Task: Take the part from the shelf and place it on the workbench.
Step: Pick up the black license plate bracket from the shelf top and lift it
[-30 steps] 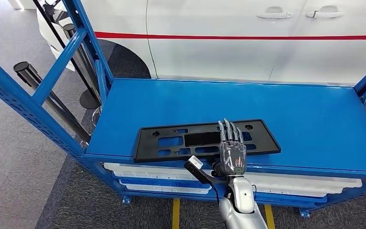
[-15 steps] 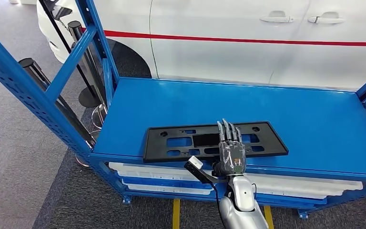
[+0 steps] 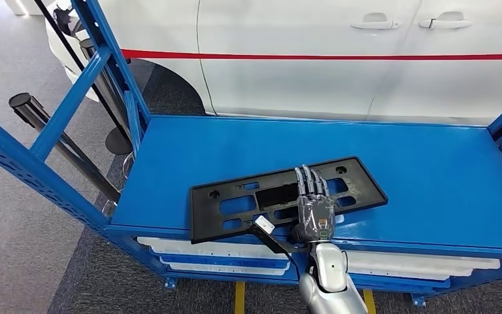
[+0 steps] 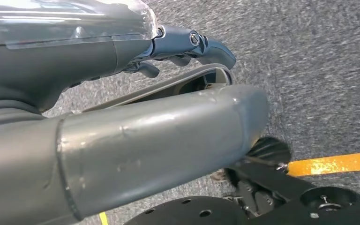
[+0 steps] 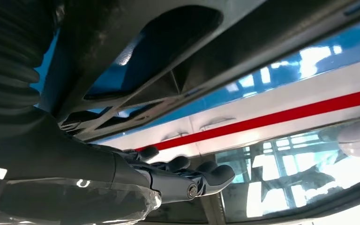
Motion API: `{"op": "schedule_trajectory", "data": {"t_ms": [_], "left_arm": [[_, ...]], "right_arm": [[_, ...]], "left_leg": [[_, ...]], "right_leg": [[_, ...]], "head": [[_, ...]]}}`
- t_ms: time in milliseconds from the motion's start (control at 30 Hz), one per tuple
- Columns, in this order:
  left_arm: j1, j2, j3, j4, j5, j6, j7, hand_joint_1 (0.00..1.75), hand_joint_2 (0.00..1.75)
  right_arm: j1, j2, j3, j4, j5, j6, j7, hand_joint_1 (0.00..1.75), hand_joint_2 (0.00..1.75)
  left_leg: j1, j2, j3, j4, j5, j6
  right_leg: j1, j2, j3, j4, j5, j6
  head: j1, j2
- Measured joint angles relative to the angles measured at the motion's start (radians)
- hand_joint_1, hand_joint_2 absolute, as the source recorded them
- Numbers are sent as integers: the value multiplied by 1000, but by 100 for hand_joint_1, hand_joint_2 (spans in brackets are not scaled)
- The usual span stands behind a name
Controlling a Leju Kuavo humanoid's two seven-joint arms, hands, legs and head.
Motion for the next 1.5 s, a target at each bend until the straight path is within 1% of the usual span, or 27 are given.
{"op": "schedule_trajectory", "data": {"t_ms": [33, 67, 100, 167, 267, 333, 400, 433, 467, 533, 600, 633, 733, 800, 900, 933, 967, 1000, 1067, 1133, 1233, 1300, 1333, 1400, 1433, 1467, 1500], "left_arm": [[0, 1, 0, 0, -3, 0, 1, 0, 0], [0, 1, 0, 0, -5, 0, 3, 0, 0], [-1, 2, 0, 0, -6, 0, 3, 0, 0], [-3, 2, 0, 0, -11, 0, 5, 0, 0], [-4, 3, 0, 0, -17, 1, 5, 0, 0], [-4, 3, 0, 0, -18, 1, 4, 0, 0], [-5, 3, 0, 0, -19, 1, 4, 0, 0], [-5, 3, 0, 0, -19, 1, 4, 0, 0], [-5, 3, 0, 0, -20, 0, 4, 0, 0], [-4, 2, 0, 0, -22, 0, 5, 0, 0], [-4, 2, 0, 0, -23, 0, 6, 0, 0], [-4, 2, 0, 0, -23, 0, 5, 0, 0], [-5, 2, 0, 0, -23, 0, 5, 0, 0], [-5, 3, 0, 0, -24, 0, 6, 0, 0], [-4, 3, 1, 0, -26, -1, 6, 0, 0], [-3, 3, 1, 0, -27, -1, 6, 0, 0], [-2, 3, 1, 0, -28, -1, 6, 0, 0], [-1, 4, 1, 0, -29, -1, 6, 0, 0], [0, 5, 1, 0, -32, -1, 6, 0, 0], [-2, 5, 2, 0, -36, 0, 7, 0, 0], [-2, 5, 8, 0, -39, 0, 6, 0, 0], [-1, 5, 14, 0, -40, 0, 3, 0, 0], [-1, 5, 19, 0, -41, 1, 1, 0, 0], [1, 5, 28, 0, -43, 2, -1, 0, 0], [2, 5, 32, 0, -44, 3, -2, 0, 0], [3, 5, 35, 0, -45, 3, -4, 0, 0], [3, 4, 39, 0, -46, 3, -5, 0, 0]], "right_arm": [[-4, -10, 7, 6, -1, 1, 11, 160, 175], [-8, -19, 12, 12, -3, 3, 19, 160, 175], [-11, -28, 17, 16, -4, 5, 26, 160, 175], [-18, -46, 24, 24, -4, 9, 40, 159, 175], [-28, -69, 34, 30, -2, 11, 53, 153, 175], [-32, -83, 38, 35, -2, 12, 55, 154, 175], [-32, -96, 41, 39, -2, 15, 55, 160, 175], [-31, -101, 43, 41, -2, 17, 55, 163, 175], [-31, -105, 45, 43, -1, 18, 55, 164, 175], [-32, -112, 48, 44, -1, 20, 55, 164, 175], [-33, -117, 50, 45, -1, 21, 55, 164, 175], [-34, -119, 51, 45, -1, 21, 55, 163, 175], [-36, -120, 55, 45, -1, 21, 56, 161, 175], [-38, -120, 56, 45, -2, 24, 57, 162, 175], [-38, -121, 58, 45, -6, 35, 60, 168, 175], [-38, -121, 59, 46, -8, 37, 60, 169, 175], [-38, -121, 59, 46, -10, 39, 60, 171, 175], [-38, -121, 60, 46, -14, 42, 60, 173, 175], [-38, -121, 61, 46, -23, 48, 60, 175, 175], [-38, -121, 62, 46, -40, 52, 57, 175, 175], [-35, -121, 66, 43, -110, 53, 16, 175, 175], [-30, -121, 71, 26, -234, 60, -59, 175, 175], [-25, -120, 76, 9, -315, 67, -108, 175, 175], [-12, -119, 94, -40, -460, 84, -185, 175, 175], [-6, -118, 105, -67, -510, 92, -205, 175, 175], [-1, -116, 117, -94, -546, 100, -215, 175, 175], [4, -114, 128, -118, -573, 108, -221, 175, 175]], "left_leg": [[0, 0, 25, -72, 46, 5], [-3, 0, 51, -135, 77, 10], [-6, 0, 71, -180, 91, 16], [-12, -1, 83, -205, 84, 26], [-6, 0, 93, -222, 80, 44], [-3, 2, 101, -230, 80, 55], [-5, 1, 103, -231, 76, 62], [-5, 1, 104, -230, 74, 63], [-5, 0, 107, -229, 71, 63], [-5, -3, 116, -224, 63, 59], [-8, -6, 121, -219, 56, 52], [-9, -7, 122, -217, 53, 47], [-8, -8, 124, -217, 52, 30], [-5, -7, 110, -180, 25, 18], [1, -6, 29, -4, -65, 3], [3, -6, 8, 41, -78, 0], [4, -6, 3, 50, -70, -2], [6, -6, 19, 19, -44, -3], [8, -5, 88, -118, 21, -1], [5, -6, 136, -213, 47, 8], [2, -5, 143, -229, 46, 27], [5, -2, 146, -238, 52, 42], [7, 1, 147, -241, 54, 49], [6, 6, 146, -242, 54, 56], [5, 8, 146, -241, 53, 56], [4, 10, 147, -241, 53, 57], [4, 10, 148, -241, 52, 56]], "right_leg": [[0, 1, 10, 0, -8, 3], [1, 1, 17, 0, -15, 8], [3, 1, 21, 1, -21, 14], [5, 1, 21, -2, -26, 25], [4, 0, 22, 9, -42, 41], [2, 0, -24, 99, -89, 48], [0, -1, -107, 235, -138, 53], [0, -1, -138, 277, -139, 55], [-1, -1, -150, 279, -119, 55], [-1, -2, -115, 169, -31, 51], [3, -3, -69, 52, 24, 42], [6, -3, -59, 26, 31, 38], [7, -3, -53, 12, 34, 22], [2, -6, -45, 0, 40, 9], [0, -9, -42, -5, 42, 1], [0, -9, -42, -5, 41, 1], [0, -9, -41, -5, 41, 1], [-1, -8, -39, -5, 40, 3], [-1, -5, -34, -3, 36, 9], [2, -2, -32, -1, 33, 20], [4, 3, -32, -3, 33, 37], [2, 3, -44, 26, 10, 46], [2, 2, -65, 70, -18, 50], [1, 2, -131, 206, -84, 54], [0, 1, -159, 261, -101, 55], [0, 1, -172, 285, -100, 55], [0, 1, -164, 265, -76, 53]], "head": [[0, 0], [0, 0], [0, 0], [0, 0], [1, 0], [2, 0], [2, 0], [2, 0], [2, 0], [2, 0], [2, 0], [1, 0], [1, 0], [1, 0], [1, 0], [1, 0], [1, 0], [1, 0], [1, 0], [1, 0], [1, 0], [2, 0], [2, 0], [2, 0], [2, 0], [2, 0], [2, 0]]}}
